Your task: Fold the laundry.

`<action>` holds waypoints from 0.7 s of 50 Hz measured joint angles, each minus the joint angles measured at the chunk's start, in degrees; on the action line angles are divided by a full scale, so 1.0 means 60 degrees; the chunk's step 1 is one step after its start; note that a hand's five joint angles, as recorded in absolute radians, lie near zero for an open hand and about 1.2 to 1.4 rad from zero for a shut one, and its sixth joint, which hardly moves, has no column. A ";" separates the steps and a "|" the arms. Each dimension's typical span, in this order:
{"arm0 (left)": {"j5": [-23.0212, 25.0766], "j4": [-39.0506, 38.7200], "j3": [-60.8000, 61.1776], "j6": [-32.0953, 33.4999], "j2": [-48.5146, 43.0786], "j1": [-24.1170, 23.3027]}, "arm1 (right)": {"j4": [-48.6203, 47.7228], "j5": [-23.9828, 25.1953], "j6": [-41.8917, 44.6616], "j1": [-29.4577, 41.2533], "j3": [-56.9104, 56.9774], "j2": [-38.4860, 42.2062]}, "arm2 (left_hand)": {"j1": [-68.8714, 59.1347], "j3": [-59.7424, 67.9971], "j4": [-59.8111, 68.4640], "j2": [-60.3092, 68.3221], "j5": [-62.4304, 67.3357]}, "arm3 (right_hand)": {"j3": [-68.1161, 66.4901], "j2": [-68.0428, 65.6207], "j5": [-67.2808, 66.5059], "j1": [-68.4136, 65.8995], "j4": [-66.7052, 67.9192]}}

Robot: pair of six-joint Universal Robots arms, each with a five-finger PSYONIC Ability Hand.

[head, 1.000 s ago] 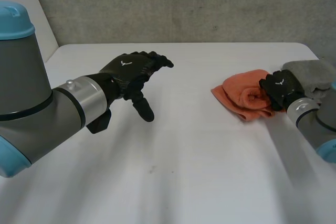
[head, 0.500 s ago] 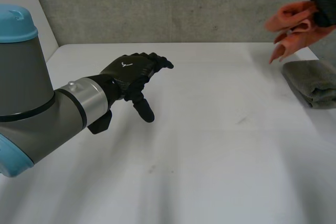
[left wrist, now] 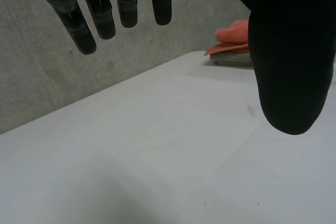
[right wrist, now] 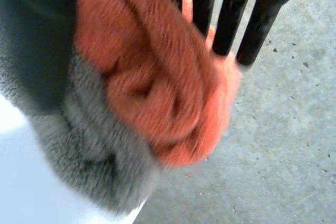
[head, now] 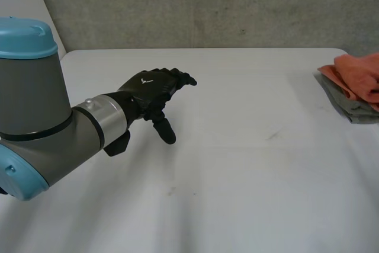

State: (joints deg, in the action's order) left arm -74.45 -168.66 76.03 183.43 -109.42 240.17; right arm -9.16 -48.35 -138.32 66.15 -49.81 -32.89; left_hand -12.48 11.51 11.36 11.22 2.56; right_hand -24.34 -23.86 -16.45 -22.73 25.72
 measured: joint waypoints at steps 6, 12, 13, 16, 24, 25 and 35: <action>0.0000 0.0001 0.0000 0.0000 0.0053 -0.0007 | -0.0069 -0.0017 0.0111 -0.0016 -0.0289 -0.0661 | 0.0000 0.0000 0.0000 0.0000 0.0001 | 0.2020 0.1889 0.2136 0.1874 -0.2040; -0.0004 -0.0005 -0.0004 0.0000 0.0244 -0.0007 | -0.0073 -0.0169 -0.0073 0.0058 -0.0339 -0.1463 | 0.0000 0.0000 0.0000 0.0000 0.0000 | 0.2020 0.1889 0.2136 0.1874 -0.2040; -0.0007 -0.0007 -0.0005 0.0000 0.0288 -0.0004 | -0.0066 -0.0213 -0.0146 0.0080 -0.0373 -0.1619 | 0.0000 0.0000 0.0000 0.0000 0.0000 | 0.2020 0.1888 0.2136 0.1874 -0.2040; -0.0027 -0.0047 -0.0010 0.0000 0.0534 0.0010 | -0.0034 -0.0559 -0.0622 0.0278 -0.0604 -0.2433 | 0.0000 0.0000 0.0001 0.0000 0.0001 | 0.2020 0.1888 0.2136 0.1874 -0.2040; -0.0416 -0.0377 -0.0003 -0.0118 0.1398 0.0162 | 0.0005 -0.2558 -0.2522 0.1737 -0.1668 -0.4815 | 0.0000 0.0000 0.0000 0.0000 0.0001 | 0.2020 0.1888 0.2136 0.1874 -0.2040; -0.0454 -0.0393 -0.0002 -0.0132 0.1434 0.0179 | 0.0008 -0.2718 -0.2646 0.1861 -0.1764 -0.4963 | 0.0000 0.0000 0.0000 0.0000 0.0000 | 0.2020 0.1888 0.2136 0.1874 -0.2040; -0.1846 -0.0688 0.0387 -0.0449 0.2394 0.1446 | 0.0137 -0.5438 -0.4787 0.4817 -0.4318 -0.7791 | 0.0000 0.0000 0.0000 -0.0001 0.0001 | 0.2020 0.1886 0.2136 0.1874 -0.2040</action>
State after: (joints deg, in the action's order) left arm -85.52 -172.79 78.35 180.73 -95.05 248.84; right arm -8.33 -80.98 -167.05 95.05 -75.72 -79.64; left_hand -12.48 11.51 11.36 11.21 2.56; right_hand -12.22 -12.54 -3.63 -11.49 13.48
